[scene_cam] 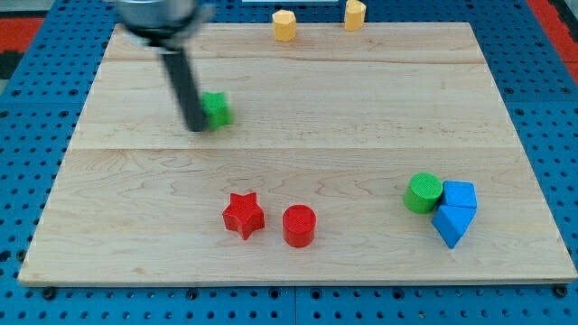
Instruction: Move the green star closer to green circle and blue cube
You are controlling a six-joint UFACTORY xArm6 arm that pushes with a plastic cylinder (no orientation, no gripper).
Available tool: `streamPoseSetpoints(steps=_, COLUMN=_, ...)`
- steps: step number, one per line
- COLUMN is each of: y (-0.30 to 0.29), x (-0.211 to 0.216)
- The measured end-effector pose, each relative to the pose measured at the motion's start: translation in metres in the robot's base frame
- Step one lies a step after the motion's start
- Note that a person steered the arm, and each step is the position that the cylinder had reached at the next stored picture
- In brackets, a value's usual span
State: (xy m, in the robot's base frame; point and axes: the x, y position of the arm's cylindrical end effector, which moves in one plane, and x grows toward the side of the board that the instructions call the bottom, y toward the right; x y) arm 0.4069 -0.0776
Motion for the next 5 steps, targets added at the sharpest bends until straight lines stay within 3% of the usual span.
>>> streamPoseSetpoints(steps=1, y=-0.057, x=-0.013)
streamPoseSetpoints(steps=2, y=-0.066, x=-0.032)
streamPoseSetpoints(steps=3, y=0.032, x=-0.049)
streamPoseSetpoints(steps=4, y=0.132, x=-0.006)
streamPoseSetpoints(steps=5, y=0.192, x=0.01)
